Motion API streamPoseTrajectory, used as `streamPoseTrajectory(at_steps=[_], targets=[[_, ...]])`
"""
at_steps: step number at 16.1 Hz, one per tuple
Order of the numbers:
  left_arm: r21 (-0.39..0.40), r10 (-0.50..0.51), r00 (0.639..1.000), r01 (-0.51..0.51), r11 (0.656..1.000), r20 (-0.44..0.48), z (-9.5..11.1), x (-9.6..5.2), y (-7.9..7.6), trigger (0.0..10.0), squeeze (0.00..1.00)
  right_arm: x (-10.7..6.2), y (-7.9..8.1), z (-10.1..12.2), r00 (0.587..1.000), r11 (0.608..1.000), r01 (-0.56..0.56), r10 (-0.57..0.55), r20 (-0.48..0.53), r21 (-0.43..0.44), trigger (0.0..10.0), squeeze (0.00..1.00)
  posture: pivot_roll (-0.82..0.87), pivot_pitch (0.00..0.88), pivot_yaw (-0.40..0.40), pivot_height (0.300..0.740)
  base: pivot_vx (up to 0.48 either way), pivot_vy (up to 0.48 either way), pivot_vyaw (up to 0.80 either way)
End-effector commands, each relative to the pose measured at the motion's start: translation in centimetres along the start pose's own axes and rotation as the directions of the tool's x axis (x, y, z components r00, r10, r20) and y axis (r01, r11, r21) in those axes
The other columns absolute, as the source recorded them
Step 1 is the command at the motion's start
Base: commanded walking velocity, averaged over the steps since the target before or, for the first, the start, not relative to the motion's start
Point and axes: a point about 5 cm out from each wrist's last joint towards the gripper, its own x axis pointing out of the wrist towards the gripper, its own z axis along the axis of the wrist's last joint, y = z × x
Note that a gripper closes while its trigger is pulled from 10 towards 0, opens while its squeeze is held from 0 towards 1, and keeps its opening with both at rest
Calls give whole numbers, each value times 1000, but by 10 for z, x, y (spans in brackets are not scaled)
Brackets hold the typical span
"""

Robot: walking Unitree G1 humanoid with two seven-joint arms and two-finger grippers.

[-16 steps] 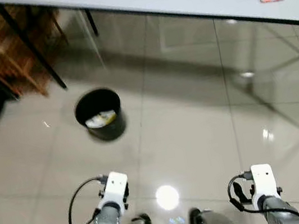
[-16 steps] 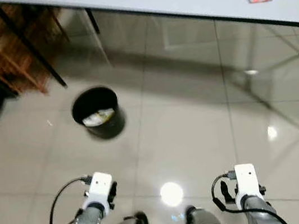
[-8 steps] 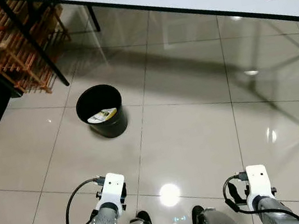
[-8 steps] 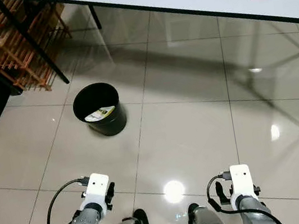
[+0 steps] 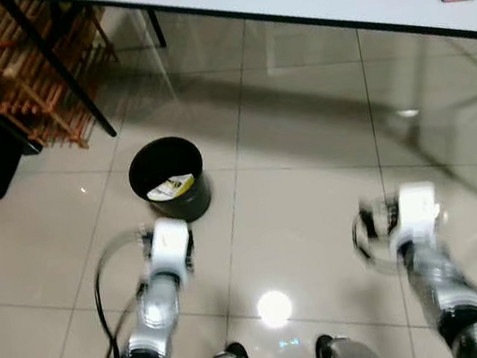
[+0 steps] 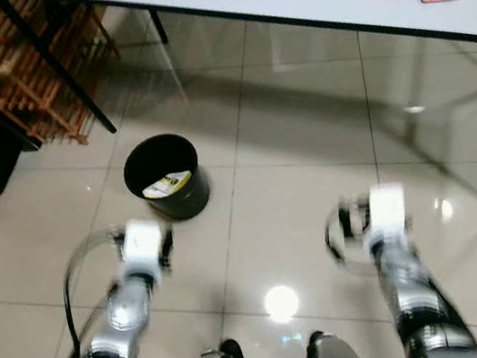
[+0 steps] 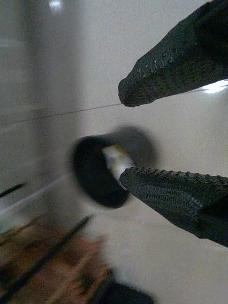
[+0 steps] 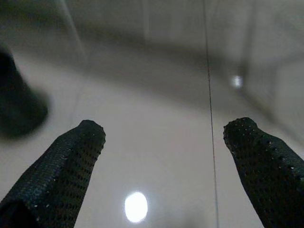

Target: Picking trash to rubbish bin

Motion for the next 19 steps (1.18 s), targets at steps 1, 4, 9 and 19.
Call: streamPoseTrajectory(at_steps=[1, 4, 9, 19], targets=[[-5, 24, 1000, -24, 1000, 9, -2, -3, 3, 10000, 0, -3, -5, -2, 1000, 999, 23, -23, 7, 22, 10000, 0, 26, 257, 70, 740, 0, 0, 0], [12, 55, 977, -59, 998, 204, 40, 9, 16, 10000, 0, 9, 7, 44, 979, 999, -9, 0, 204, 39, 10000, 0, 33, 255, 72, 740, 0, 0, 0], [3, 87, 913, -96, 995, 399, 91, 7, 33, 10000, 0, 4, 4, 111, 903, 999, -3, -20, 429, 52, 10000, 0, 28, 244, 79, 740, 0, 0, 0], [-2, 71, 920, -77, 997, 386, 100, -2, 28, 10000, 0, -7, 13, 110, 926, 997, -30, 1, 377, 70, 10000, 0, 26, 231, 85, 740, 206, 0, 0]])
